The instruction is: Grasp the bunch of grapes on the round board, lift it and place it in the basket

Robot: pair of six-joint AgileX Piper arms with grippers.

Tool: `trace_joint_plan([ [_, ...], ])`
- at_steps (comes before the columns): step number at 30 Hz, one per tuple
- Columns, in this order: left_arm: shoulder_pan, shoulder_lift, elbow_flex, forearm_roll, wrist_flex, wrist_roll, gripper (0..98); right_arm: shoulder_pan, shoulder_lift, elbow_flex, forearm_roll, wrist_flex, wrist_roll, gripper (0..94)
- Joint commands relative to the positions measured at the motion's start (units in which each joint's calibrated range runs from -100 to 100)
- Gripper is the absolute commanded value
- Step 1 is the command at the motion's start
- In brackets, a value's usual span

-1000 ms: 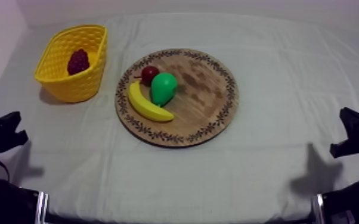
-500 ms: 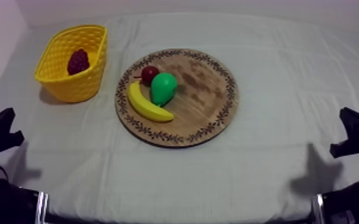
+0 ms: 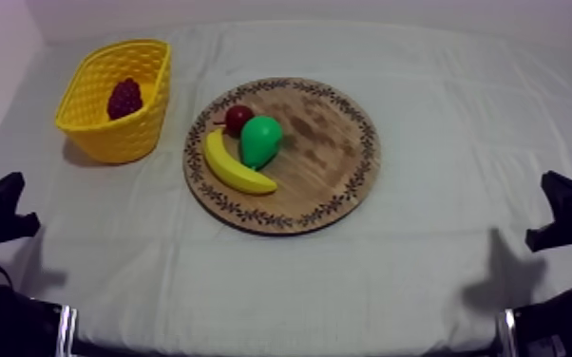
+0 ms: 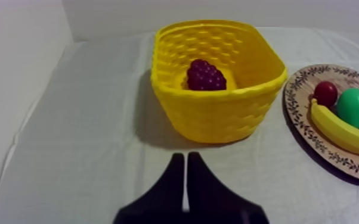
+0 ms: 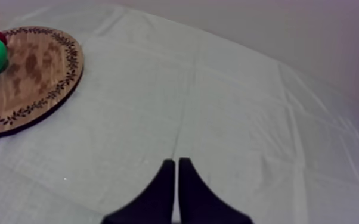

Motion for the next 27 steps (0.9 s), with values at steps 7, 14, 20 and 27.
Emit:
trace_joint_plan([
  [7,2.08,-0.17,0.06,0.15,0.14,1.15,0.0,-0.01,0.0,-0.01,-0.02,0.02,0.04,0.5],
  [14,2.39,-0.19,0.08,0.09,0.15,1.3,0.0,-0.01,0.0,-0.01,-0.02,0.02,0.07,0.5],
  [20,2.41,-0.2,0.08,-0.02,0.15,1.48,0.0,-0.01,0.0,-0.01,-0.02,0.02,0.03,0.5],
  [27,2.41,-0.2,0.08,-0.03,0.15,1.41,0.0,-0.01,0.0,-0.01,-0.02,0.02,0.02,0.5],
])
